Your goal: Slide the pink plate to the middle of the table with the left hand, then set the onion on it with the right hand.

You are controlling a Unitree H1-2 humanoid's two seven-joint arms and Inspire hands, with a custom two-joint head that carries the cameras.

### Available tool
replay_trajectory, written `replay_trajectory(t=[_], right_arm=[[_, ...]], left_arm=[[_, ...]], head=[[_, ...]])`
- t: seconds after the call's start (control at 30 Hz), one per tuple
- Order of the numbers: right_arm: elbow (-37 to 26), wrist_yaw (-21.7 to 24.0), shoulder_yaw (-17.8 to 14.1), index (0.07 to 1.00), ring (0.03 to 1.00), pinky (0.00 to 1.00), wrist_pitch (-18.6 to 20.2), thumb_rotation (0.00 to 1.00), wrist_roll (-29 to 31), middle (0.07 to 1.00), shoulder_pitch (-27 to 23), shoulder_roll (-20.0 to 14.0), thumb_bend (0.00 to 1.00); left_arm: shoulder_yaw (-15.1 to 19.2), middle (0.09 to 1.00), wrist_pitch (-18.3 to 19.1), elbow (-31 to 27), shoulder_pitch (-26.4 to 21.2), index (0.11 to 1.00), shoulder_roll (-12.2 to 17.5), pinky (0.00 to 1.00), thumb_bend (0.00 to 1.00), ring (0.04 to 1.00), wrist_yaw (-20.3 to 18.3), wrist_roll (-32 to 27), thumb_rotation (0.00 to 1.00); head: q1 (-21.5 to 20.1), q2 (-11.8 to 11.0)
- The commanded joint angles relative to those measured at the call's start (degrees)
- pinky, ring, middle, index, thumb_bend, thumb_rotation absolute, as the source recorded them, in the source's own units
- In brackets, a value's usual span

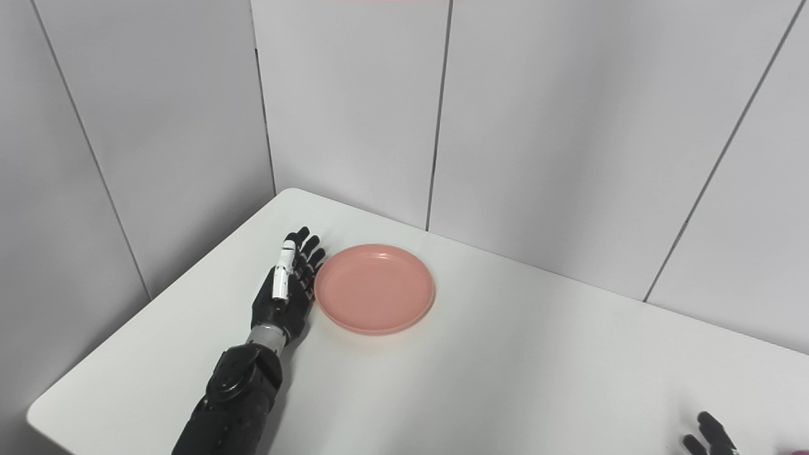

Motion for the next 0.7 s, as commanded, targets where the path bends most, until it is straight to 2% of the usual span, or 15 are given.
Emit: replay_trajectory(t=[0.0,0.1,0.2,0.3,0.47,0.53,0.67], right_arm=[[-1.8,0.0,0.0,0.910,0.937,0.77,-0.2,0.81,-0.1,0.963,-0.3,0.1,0.86],[-1.4,0.1,-0.1,0.906,0.931,0.78,-0.6,0.80,0.0,0.957,-0.2,0.2,0.86],[-1.4,0.2,-0.2,0.917,0.948,0.85,-0.9,0.81,0.2,0.966,-0.1,0.3,0.85],[-2.2,-0.1,0.3,0.959,0.983,0.96,-0.7,0.85,-0.7,0.994,0.1,0.4,0.78],[-3.0,-0.2,0.6,0.978,0.999,1.00,-0.1,0.87,-1.2,1.000,0.2,0.6,0.72],[-3.2,-0.2,0.7,0.988,1.000,1.00,0.0,0.87,-1.3,1.000,0.2,0.7,0.65],[-4.1,-0.6,1.0,1.000,1.000,1.00,0.8,0.90,-1.4,1.000,0.4,1.3,0.47]], left_arm=[[-0.8,0.984,0.3,-2.0,-2.0,0.978,-0.1,0.99,0.39,0.988,-0.9,1.0,1.00],[-1.4,0.990,0.2,-2.4,-2.3,0.983,-0.5,1.00,0.39,0.998,-1.6,0.6,1.00],[-1.9,0.992,0.3,-2.6,-2.5,0.981,-0.7,1.00,0.40,1.000,-1.7,0.8,1.00],[-2.6,0.994,0.9,-2.9,-3.0,0.981,-1.0,0.99,0.41,0.997,-1.9,1.1,1.00],[-3.5,1.000,2.1,-3.3,-3.5,0.981,-1.4,1.00,0.42,1.000,-2.0,1.4,1.00],[-3.9,0.986,2.7,-3.7,-3.7,0.962,-1.7,0.98,0.43,0.992,-1.8,1.7,1.00],[-4.5,0.976,3.0,-4.0,-4.1,0.955,-2.0,0.97,0.43,0.980,-2.2,1.5,1.00]], head=[[0.0,0.0],[-0.8,0.4],[-1.1,0.5],[-1.9,0.9],[-3.2,1.5],[-3.7,1.6],[-4.7,1.9]])
